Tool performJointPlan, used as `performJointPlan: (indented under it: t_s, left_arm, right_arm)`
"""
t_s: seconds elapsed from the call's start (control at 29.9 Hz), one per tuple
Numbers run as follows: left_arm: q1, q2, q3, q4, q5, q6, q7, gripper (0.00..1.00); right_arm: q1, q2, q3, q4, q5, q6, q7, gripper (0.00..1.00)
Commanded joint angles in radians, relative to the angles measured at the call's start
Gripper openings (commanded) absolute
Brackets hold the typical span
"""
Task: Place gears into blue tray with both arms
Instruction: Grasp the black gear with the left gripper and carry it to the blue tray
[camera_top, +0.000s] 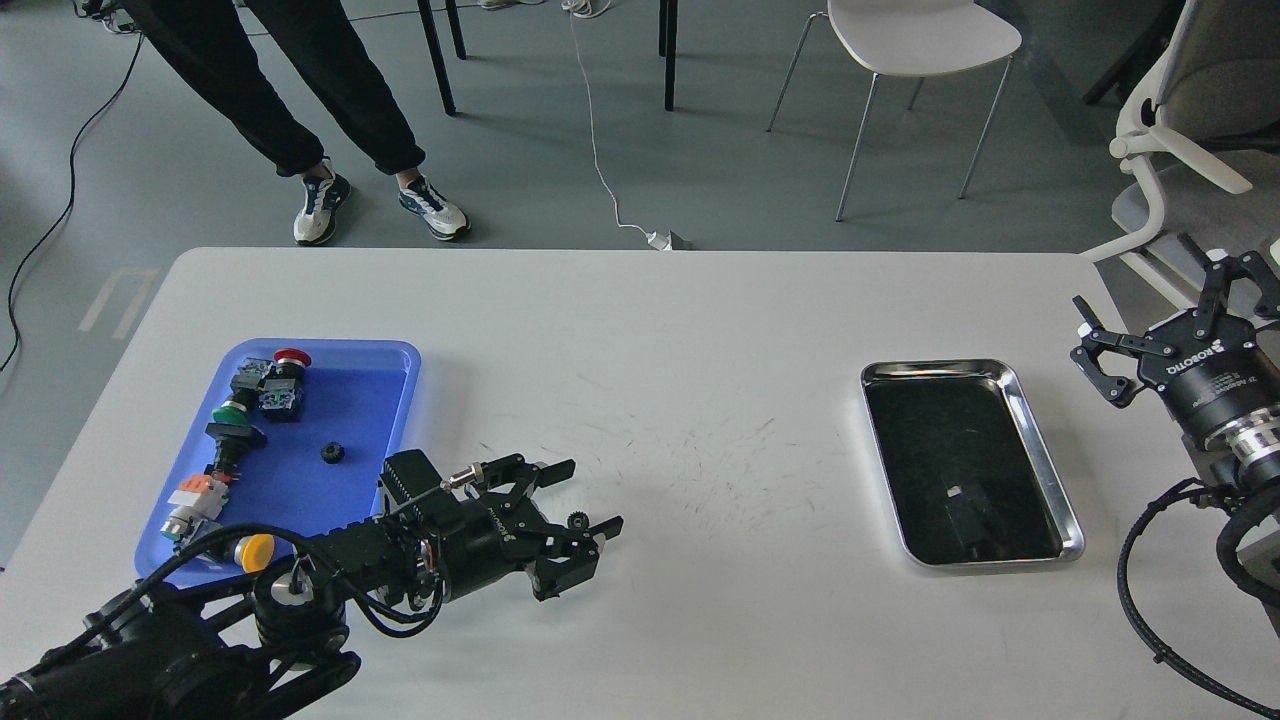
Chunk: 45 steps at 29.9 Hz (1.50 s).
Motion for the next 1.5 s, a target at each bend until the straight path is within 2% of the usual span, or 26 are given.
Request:
performJointPlan:
  t_s: [0.0, 0.2, 0.27, 0.33, 0.43, 0.5, 0.57, 0.7, 1.0, 1.3, 1.47]
  left_arm:
    - [0.014, -0.001, 0.001, 0.012, 0.000, 0.005, -0.001, 0.78]
    - [0.021, -0.005, 0.001, 0.040, 0.000, 0.005, -0.001, 0.61]
    - [0.028, -0.005, 0.003, 0.046, 0.000, 0.005, -0.001, 0.59]
    - [0.037, -0.004, 0.003, 0.055, 0.000, 0.005, -0.001, 0.52]
    - [0.041, -0.002, 0.003, 0.060, 0.000, 0.005, -0.002, 0.39]
    - [0.042, -0.001, 0.004, 0.060, 0.000, 0.005, -0.005, 0.16]
    - [0.042, 0.001, 0.004, 0.058, 0.000, 0.005, -0.005, 0.09]
    - [0.042, 0.007, 0.003, 0.055, 0.000, 0.008, -0.004, 0.05]
    - [0.037, 0.073, -0.017, 0.013, 0.000, 0.050, -0.007, 0.03]
    - [-0.012, 0.333, -0.065, -0.164, 0.000, 0.056, -0.012, 0.03]
    - [-0.015, 0.476, -0.103, -0.170, -0.115, 0.077, -0.067, 0.04]
  right_arm:
    - [0.000, 0.000, 0.000, -0.001, 0.000, 0.000, 0.000, 0.97]
    - [0.000, 0.003, -0.005, 0.001, 0.000, 0.000, 0.000, 0.97]
    - [0.000, 0.005, -0.005, 0.001, 0.000, 0.000, 0.000, 0.97]
    - [0.000, 0.005, -0.005, 0.003, 0.000, 0.000, 0.000, 0.97]
    - [0.000, 0.005, -0.006, 0.004, 0.000, 0.000, 0.000, 0.97]
    - [0.000, 0.005, -0.006, 0.004, 0.000, 0.000, 0.000, 0.97]
    - [0.000, 0.005, -0.006, 0.003, 0.000, 0.000, 0.000, 0.97]
    - [0.000, 0.005, -0.008, 0.004, 0.000, 0.000, 0.000, 0.97]
    - [0.000, 0.008, -0.008, 0.007, 0.000, 0.000, 0.000, 0.97]
    - [0.003, 0.006, -0.005, 0.010, 0.000, 0.000, 0.000, 0.97]
    - [0.003, 0.006, -0.018, 0.010, -0.003, 0.000, 0.000, 0.97]
